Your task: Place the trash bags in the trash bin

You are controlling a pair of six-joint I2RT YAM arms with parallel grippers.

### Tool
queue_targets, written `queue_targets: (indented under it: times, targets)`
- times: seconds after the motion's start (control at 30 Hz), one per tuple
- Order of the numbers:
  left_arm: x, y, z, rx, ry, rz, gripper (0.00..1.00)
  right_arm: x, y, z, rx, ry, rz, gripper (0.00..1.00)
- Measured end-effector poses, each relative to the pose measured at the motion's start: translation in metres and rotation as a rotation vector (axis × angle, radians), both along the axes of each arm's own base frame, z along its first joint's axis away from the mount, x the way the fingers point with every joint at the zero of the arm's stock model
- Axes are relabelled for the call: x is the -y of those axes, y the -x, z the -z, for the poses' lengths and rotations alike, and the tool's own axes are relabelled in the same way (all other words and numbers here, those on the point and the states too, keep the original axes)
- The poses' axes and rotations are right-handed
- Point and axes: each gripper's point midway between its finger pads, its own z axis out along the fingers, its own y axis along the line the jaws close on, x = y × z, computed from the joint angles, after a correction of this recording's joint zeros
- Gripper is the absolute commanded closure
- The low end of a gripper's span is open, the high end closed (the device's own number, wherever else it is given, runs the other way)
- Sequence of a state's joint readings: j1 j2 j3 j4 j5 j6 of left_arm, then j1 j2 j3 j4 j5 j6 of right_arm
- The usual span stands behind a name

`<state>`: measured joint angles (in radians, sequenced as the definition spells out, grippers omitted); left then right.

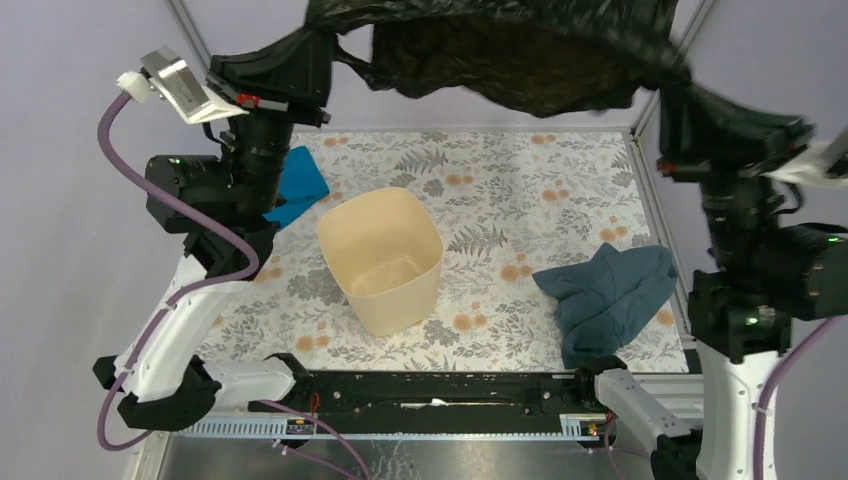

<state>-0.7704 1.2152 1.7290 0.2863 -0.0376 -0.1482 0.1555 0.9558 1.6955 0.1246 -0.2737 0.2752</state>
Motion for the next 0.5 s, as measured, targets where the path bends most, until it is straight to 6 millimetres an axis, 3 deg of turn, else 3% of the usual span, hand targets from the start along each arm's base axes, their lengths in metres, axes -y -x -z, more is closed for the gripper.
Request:
queue_targets:
  times: [0.03, 0.07, 0.13, 0.17, 0.23, 0.27, 0.3, 0.37, 0.4, 0.43, 0.47, 0.5]
  targets:
    - [-0.013, -0.002, -0.004, -0.002, 0.049, -0.041, 1.0, 0.0, 0.004, 0.011, 0.011, -0.002, -0.004, 1.0]
    - [-0.019, -0.009, -0.002, -0.022, 0.072, -0.076, 1.0, -0.001, -0.004, 0.03, -0.016, -0.001, -0.007, 1.0]
    - [-0.008, -0.044, 0.032, -0.13, 0.043, -0.136, 1.0, -0.008, -0.046, 0.081, -0.149, 0.01, -0.009, 1.0]
    - [0.007, -0.068, 0.061, -0.206, -0.003, -0.16, 1.0, -0.012, -0.074, 0.118, -0.249, 0.019, -0.008, 1.0]
    - [0.042, -0.119, 0.137, -0.377, -0.142, -0.199, 1.0, -0.019, -0.137, 0.223, -0.535, 0.043, 0.005, 1.0]
    - [0.059, -0.145, 0.188, -0.479, -0.233, -0.217, 1.0, -0.021, -0.157, 0.277, -0.675, 0.06, 0.012, 1.0]
    - [0.071, -0.164, 0.232, -0.566, -0.311, -0.228, 1.0, -0.022, -0.173, 0.335, -0.827, 0.077, 0.025, 1.0]
    - [0.082, -0.193, 0.332, -0.772, -0.485, -0.25, 1.0, -0.019, -0.172, 0.445, -1.135, 0.124, 0.05, 1.0]
    - [0.08, -0.2, 0.369, -0.858, -0.547, -0.255, 1.0, -0.017, -0.161, 0.475, -1.238, 0.144, 0.057, 1.0]
    - [0.074, -0.202, 0.395, -0.93, -0.59, -0.255, 1.0, -0.014, -0.153, 0.488, -1.296, 0.157, 0.067, 1.0]
    - [0.068, -0.201, 0.41, -0.982, -0.617, -0.25, 1.0, -0.012, -0.149, 0.489, -1.319, 0.168, 0.076, 1.0]
    - [0.062, -0.2, 0.414, -1.012, -0.621, -0.244, 1.0, -0.011, -0.149, 0.476, -1.303, 0.175, 0.082, 1.0]
